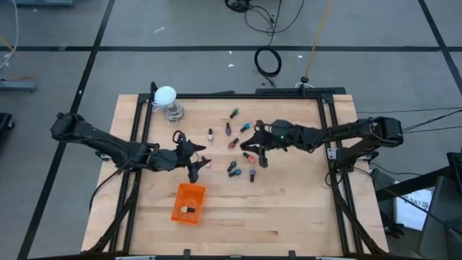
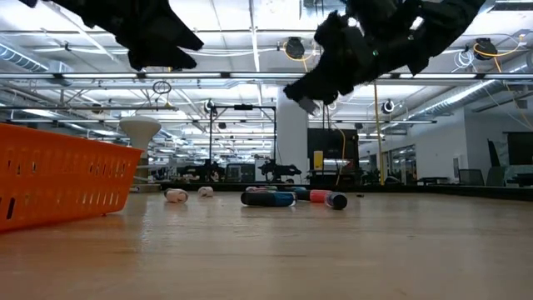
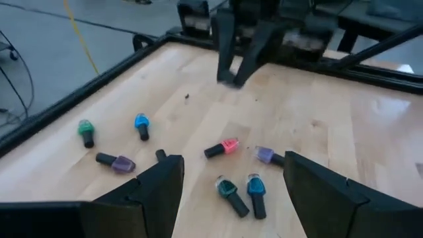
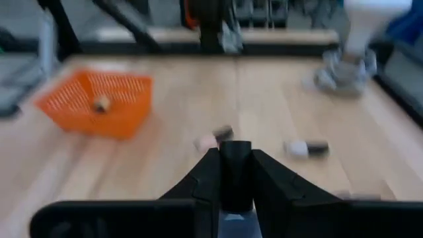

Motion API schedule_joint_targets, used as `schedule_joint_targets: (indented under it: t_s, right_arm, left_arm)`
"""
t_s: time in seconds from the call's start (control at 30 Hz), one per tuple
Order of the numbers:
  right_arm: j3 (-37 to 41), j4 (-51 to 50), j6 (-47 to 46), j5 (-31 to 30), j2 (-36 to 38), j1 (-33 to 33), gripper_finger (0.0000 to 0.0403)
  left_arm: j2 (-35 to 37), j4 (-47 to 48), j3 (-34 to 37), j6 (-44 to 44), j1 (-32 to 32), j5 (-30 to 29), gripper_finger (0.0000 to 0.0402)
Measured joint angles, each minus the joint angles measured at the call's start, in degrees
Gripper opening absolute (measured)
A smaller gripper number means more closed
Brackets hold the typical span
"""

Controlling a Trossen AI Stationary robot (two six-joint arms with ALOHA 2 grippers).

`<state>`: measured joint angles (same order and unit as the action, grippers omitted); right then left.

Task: Pick & Place Nail Polish
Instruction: Put the middle blue nail color bottle into the orange bin

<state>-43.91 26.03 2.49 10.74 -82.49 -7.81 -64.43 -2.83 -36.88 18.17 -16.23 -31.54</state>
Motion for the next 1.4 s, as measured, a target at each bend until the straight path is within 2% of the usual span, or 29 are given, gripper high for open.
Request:
schedule_joint_targets:
  t_s: [0.17, 0.43, 0.6, 0.73, 1.0, 1.2, 1.4]
  right_arm:
    - [0.05, 9.91, -2.48, 0.00, -1.26, 3.39, 0.0048]
    - [-0.08, 22.43, -2.41, -0.17, -1.82, 7.36, 0.0048]
    - [-0.08, 26.66, -1.34, -0.15, -1.86, 8.46, 0.0048]
    - [-0.08, 27.24, -1.37, -0.17, -1.86, 8.45, 0.0048]
    - [-0.08, 27.32, -1.18, -0.20, -1.86, 8.43, 0.0048]
    - [-0.08, 27.30, -1.19, -0.22, -1.86, 8.43, 0.0048]
    - [-0.08, 27.36, -1.36, -0.17, -1.84, 8.45, 0.0048]
  left_arm:
    - [-4.21, -7.66, -0.07, -3.85, 1.03, 0.02, 0.0255]
    - [-15.59, -32.30, -0.02, -15.30, 2.85, 3.35, 0.0255]
    - [-20.86, -46.55, -0.02, -19.72, 3.81, 7.38, 0.0255]
    - [-23.06, -52.29, 0.00, -19.10, 5.36, 12.62, 0.0255]
    - [-26.32, -54.45, -1.91, -14.97, 7.92, 19.44, 0.0255]
    - [-30.73, -54.40, -7.10, -18.20, 7.96, 20.63, 0.0255]
    - [-32.08, -54.21, -9.46, -21.08, 7.96, 20.55, 0.0255]
